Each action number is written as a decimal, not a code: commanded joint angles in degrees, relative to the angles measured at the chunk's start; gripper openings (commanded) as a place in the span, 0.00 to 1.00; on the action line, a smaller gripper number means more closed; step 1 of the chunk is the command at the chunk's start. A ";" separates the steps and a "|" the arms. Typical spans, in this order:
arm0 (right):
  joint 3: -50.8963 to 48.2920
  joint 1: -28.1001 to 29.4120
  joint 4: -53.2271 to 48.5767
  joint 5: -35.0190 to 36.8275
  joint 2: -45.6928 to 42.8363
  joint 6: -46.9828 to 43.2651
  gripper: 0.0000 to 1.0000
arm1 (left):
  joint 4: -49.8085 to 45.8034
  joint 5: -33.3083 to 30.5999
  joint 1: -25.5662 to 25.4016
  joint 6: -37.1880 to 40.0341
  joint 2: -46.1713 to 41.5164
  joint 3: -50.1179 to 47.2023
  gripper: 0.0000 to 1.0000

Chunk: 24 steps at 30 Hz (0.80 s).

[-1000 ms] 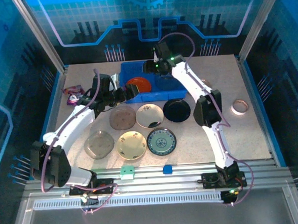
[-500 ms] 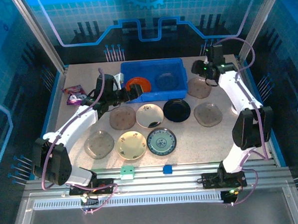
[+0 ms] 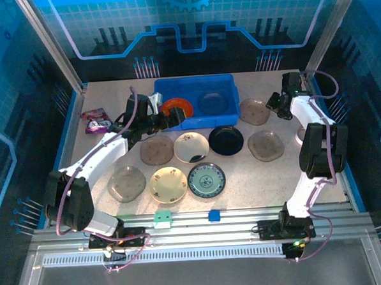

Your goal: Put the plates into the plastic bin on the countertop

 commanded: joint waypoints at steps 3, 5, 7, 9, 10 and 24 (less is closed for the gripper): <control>-1.80 -0.97 2.81 -3.03 3.88 1.74 0.36 | 0.96 1.80 -0.39 -0.27 1.45 2.10 0.97; -1.86 -0.95 3.53 -4.01 5.36 2.20 0.36 | 0.87 1.89 -0.39 -0.37 1.75 2.08 0.97; -1.54 -0.82 3.74 -4.28 6.44 2.47 0.36 | 0.85 1.83 -0.39 -0.33 1.91 1.98 0.97; -1.37 -0.72 3.90 -4.21 7.40 2.58 0.36 | 0.89 1.74 -0.39 -0.31 1.96 1.81 0.97; -1.07 -0.71 3.70 -4.16 7.78 2.51 0.36 | 0.86 1.65 -0.38 -0.33 2.05 1.71 0.97; 0.22 -0.64 4.29 -4.39 11.54 3.54 0.29 | 1.24 1.19 -0.39 -0.62 2.49 0.76 0.97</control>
